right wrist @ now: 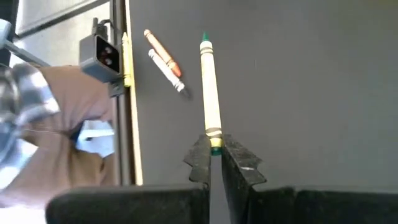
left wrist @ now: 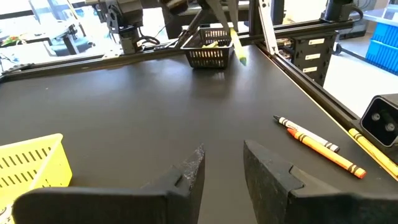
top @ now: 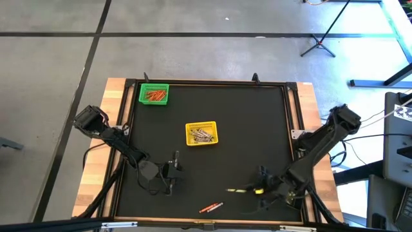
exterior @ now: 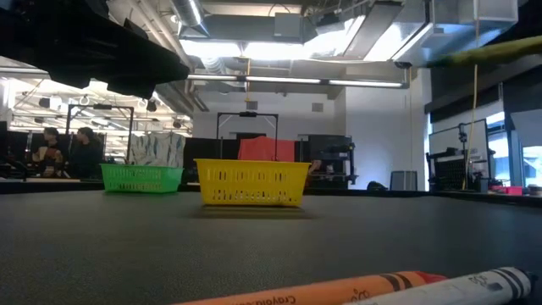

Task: Sort crayons
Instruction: Put the green crayon into the black bin

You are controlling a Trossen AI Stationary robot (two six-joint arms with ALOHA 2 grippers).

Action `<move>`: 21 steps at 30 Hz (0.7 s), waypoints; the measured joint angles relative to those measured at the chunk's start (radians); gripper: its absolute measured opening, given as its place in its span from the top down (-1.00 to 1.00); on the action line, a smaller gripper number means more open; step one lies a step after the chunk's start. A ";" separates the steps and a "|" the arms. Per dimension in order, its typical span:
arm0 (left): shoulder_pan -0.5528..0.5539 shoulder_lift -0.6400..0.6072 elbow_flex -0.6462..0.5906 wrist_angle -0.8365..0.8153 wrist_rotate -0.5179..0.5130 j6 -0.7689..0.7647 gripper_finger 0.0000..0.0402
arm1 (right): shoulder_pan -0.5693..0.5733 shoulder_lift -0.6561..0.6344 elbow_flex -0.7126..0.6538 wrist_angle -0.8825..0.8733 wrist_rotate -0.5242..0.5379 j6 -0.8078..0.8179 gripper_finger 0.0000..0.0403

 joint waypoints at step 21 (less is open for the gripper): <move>0.000 0.000 0.000 0.000 0.000 -0.019 0.53 | 0.259 -0.185 0.000 -0.282 -0.008 0.621 0.92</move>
